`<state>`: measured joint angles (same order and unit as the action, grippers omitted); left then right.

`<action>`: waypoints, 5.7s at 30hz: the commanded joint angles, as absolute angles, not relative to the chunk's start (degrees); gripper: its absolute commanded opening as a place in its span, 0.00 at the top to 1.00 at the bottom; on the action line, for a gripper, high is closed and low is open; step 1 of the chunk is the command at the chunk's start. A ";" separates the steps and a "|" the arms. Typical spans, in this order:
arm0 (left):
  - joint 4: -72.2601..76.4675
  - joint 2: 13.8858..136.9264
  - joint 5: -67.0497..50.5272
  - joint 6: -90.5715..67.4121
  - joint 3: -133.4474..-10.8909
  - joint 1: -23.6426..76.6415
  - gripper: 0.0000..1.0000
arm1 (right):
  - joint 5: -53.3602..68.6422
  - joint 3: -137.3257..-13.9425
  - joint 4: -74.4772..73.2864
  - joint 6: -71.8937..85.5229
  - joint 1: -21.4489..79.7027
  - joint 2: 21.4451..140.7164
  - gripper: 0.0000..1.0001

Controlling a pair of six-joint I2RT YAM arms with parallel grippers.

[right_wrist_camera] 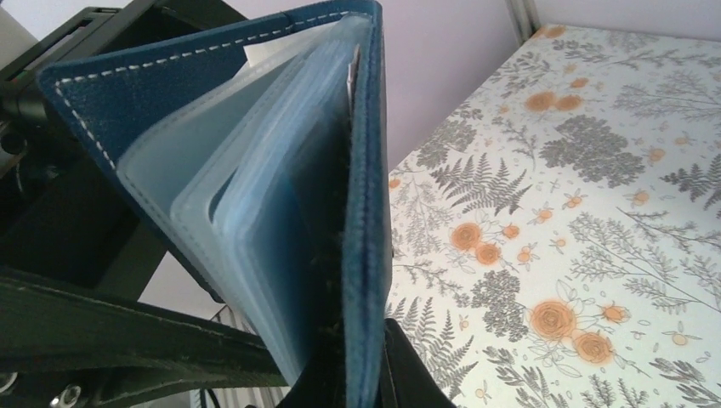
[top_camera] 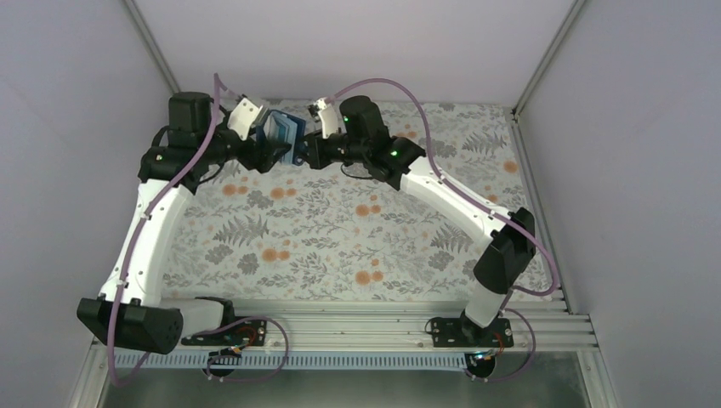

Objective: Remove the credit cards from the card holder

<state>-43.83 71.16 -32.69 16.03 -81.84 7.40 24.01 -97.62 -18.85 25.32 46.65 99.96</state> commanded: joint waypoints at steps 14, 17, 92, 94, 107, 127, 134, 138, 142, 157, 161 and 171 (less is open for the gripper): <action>-52.79 65.97 -48.55 25.29 -85.06 7.05 0.13 | 34.54 -93.25 -14.02 16.39 45.62 91.09 0.96; -54.36 65.22 -46.68 26.97 -85.79 6.91 0.10 | 35.57 -92.75 -13.34 16.03 45.53 90.43 0.96; -46.71 62.56 -18.97 12.17 -85.75 2.72 0.31 | -18.52 -89.06 -30.36 18.37 45.70 86.11 0.96; -47.03 62.70 -22.79 12.35 -85.55 2.73 0.31 | -30.20 -91.93 -36.89 19.71 45.70 89.58 0.96; -40.83 63.73 -59.67 5.91 -72.87 2.95 0.72 | -2.14 -99.07 -29.82 21.70 48.95 99.96 0.96; -33.23 63.96 -52.30 -6.24 -65.38 -2.80 0.62 | 19.84 -96.45 -18.68 19.79 49.88 95.94 0.96; -35.86 62.25 -53.99 -2.15 -66.67 -2.90 0.60 | 27.78 -92.20 -14.42 17.42 47.50 91.79 0.96; -37.28 61.82 -55.15 0.20 -66.92 -2.86 0.61 | 34.67 -89.71 -10.78 14.63 46.60 89.86 0.96; -38.08 61.51 -61.72 2.09 -67.41 -1.88 0.63 | 38.66 -89.39 -10.01 11.65 46.49 88.90 0.96; -48.49 60.99 -75.75 14.39 -72.80 0.27 0.98 | 44.40 -88.90 -8.74 7.56 45.65 88.26 0.96; -52.54 60.92 -80.83 19.83 -74.67 0.23 0.98 | 47.51 -88.19 -8.79 6.39 45.19 87.70 0.96; -50.69 61.13 -79.68 17.51 -76.92 -1.06 0.97 | 51.98 -87.42 -8.78 5.43 45.09 88.07 0.72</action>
